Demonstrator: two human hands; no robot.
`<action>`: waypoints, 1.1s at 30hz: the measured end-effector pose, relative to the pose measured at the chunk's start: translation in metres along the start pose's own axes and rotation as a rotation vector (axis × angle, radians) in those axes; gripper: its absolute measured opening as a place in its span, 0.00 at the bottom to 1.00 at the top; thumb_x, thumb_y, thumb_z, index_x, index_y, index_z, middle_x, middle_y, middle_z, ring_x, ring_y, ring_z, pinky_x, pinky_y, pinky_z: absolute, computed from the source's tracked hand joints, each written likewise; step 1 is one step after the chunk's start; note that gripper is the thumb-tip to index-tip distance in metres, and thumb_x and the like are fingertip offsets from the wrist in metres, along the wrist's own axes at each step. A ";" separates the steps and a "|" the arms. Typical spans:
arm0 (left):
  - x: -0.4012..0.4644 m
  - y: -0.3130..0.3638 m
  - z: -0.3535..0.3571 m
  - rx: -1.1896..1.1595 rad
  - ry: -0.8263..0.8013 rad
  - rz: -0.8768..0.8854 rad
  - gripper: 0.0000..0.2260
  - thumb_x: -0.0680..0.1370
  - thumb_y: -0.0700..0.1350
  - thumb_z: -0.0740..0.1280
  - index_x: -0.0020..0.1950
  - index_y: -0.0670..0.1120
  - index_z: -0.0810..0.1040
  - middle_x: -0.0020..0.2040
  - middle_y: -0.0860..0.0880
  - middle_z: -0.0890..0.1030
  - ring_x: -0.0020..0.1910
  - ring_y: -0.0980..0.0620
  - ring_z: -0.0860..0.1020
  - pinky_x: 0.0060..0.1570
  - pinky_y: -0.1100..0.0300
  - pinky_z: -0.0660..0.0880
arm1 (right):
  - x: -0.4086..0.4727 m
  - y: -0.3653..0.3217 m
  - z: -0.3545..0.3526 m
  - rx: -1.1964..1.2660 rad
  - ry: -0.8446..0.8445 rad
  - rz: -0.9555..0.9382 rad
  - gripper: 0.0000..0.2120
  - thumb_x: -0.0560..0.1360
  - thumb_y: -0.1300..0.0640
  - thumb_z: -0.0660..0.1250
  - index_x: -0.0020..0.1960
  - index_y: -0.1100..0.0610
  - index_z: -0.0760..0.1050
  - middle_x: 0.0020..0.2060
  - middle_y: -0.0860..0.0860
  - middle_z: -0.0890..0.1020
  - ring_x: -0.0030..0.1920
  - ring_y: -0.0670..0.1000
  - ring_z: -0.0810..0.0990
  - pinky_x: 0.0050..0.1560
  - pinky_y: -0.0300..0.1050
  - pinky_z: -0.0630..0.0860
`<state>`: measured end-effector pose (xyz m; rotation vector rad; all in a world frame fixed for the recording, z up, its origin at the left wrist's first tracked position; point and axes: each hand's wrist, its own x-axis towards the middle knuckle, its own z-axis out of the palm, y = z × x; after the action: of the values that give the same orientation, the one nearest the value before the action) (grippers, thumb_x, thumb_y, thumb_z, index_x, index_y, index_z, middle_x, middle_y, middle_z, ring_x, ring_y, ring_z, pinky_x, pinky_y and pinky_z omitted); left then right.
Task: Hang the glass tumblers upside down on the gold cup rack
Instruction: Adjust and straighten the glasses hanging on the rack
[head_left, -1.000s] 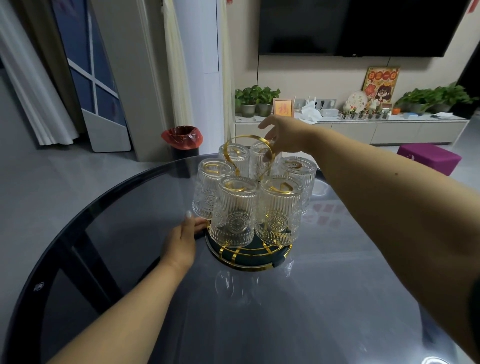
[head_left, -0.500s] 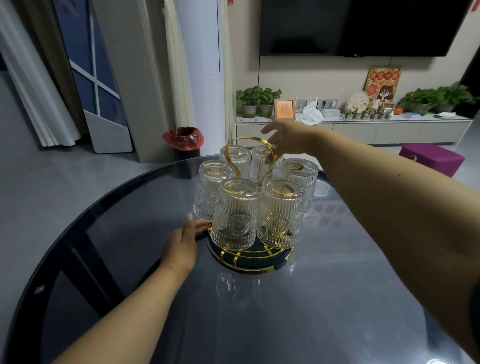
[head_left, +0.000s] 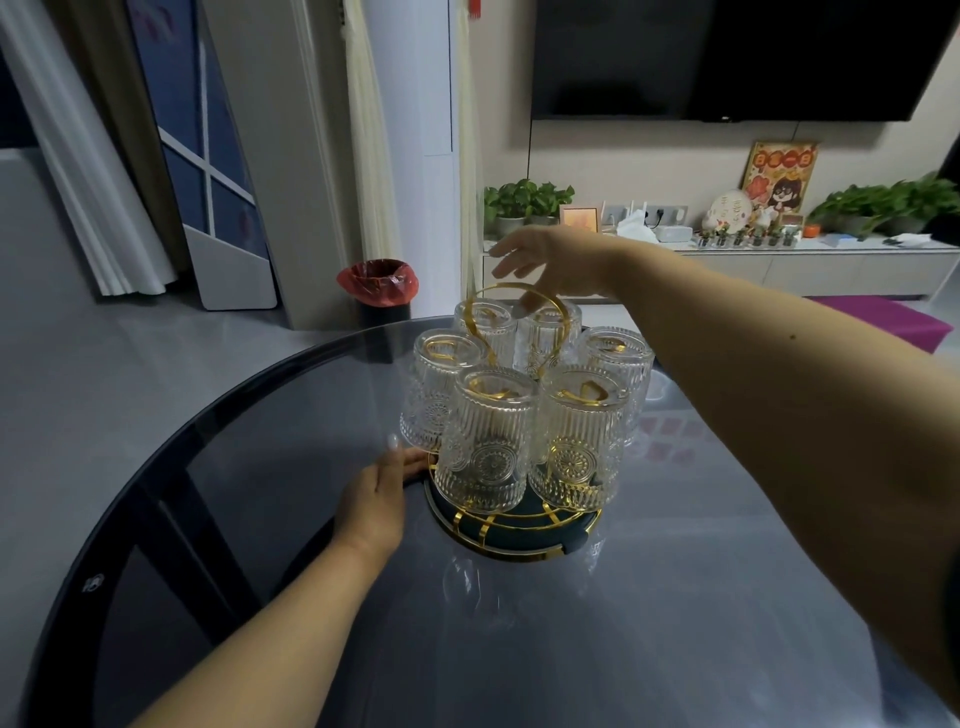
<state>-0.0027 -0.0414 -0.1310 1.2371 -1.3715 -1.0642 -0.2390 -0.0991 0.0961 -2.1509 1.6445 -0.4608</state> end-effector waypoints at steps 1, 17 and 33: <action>0.000 -0.001 0.000 -0.001 -0.002 -0.002 0.29 0.67 0.76 0.48 0.42 0.61 0.81 0.47 0.56 0.85 0.56 0.50 0.81 0.65 0.44 0.70 | 0.001 -0.002 0.002 -0.002 -0.020 -0.005 0.39 0.66 0.61 0.76 0.73 0.56 0.64 0.67 0.52 0.76 0.67 0.53 0.72 0.65 0.46 0.70; 0.002 -0.003 0.000 0.016 -0.007 -0.007 0.38 0.68 0.77 0.47 0.52 0.52 0.83 0.52 0.53 0.85 0.56 0.54 0.81 0.65 0.46 0.71 | 0.026 0.001 0.023 0.225 -0.240 0.022 0.39 0.71 0.73 0.69 0.75 0.52 0.59 0.71 0.56 0.69 0.69 0.56 0.68 0.64 0.52 0.69; -0.001 0.001 -0.002 0.036 -0.016 -0.020 0.35 0.68 0.74 0.46 0.52 0.54 0.83 0.52 0.55 0.85 0.56 0.55 0.80 0.64 0.49 0.71 | 0.037 -0.009 0.024 0.105 -0.213 -0.022 0.42 0.67 0.70 0.74 0.75 0.56 0.58 0.67 0.54 0.75 0.67 0.56 0.72 0.67 0.55 0.71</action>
<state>-0.0013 -0.0400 -0.1300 1.2732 -1.3991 -1.0691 -0.2109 -0.1303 0.0808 -2.0643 1.4506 -0.3052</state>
